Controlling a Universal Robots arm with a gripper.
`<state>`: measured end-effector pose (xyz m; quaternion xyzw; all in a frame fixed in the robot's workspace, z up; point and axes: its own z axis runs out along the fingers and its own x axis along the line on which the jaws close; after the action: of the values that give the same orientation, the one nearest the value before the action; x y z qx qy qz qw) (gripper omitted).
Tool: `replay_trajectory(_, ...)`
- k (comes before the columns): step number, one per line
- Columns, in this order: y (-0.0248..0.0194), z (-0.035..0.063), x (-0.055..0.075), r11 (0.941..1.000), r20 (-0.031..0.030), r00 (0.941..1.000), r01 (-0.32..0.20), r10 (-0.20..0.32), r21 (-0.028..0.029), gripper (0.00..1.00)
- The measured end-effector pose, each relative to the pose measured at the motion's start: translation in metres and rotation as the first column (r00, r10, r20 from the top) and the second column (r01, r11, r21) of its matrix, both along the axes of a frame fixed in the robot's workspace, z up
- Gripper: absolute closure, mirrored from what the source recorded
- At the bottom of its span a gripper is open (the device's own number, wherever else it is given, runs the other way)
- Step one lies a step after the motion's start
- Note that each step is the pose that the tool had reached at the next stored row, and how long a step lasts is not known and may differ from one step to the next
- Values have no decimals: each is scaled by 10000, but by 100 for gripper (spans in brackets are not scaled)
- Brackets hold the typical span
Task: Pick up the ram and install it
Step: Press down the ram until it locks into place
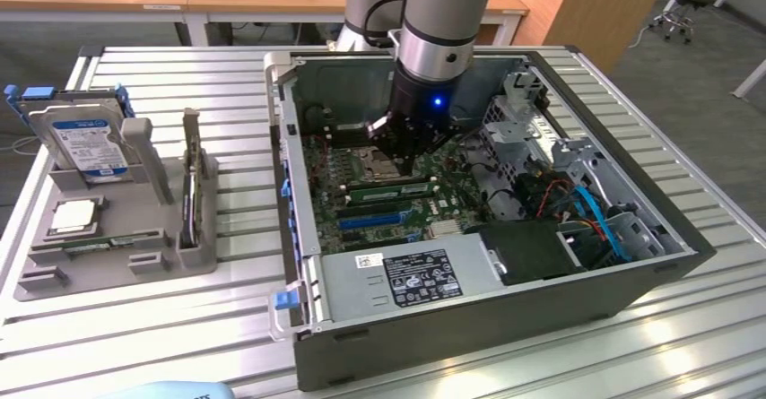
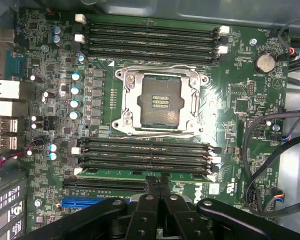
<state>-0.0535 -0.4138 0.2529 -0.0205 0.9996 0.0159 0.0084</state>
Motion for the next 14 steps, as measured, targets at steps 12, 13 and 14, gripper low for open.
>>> replay_trajectory(12,0,34,2,10000,-145,9999,2,-2,1,90)
replay_trajectory(13,0,38,2,10000,-162,9999,2,-2,0,90)
replay_trajectory(14,0,41,3,10000,-179,9998,2,-2,1,90)
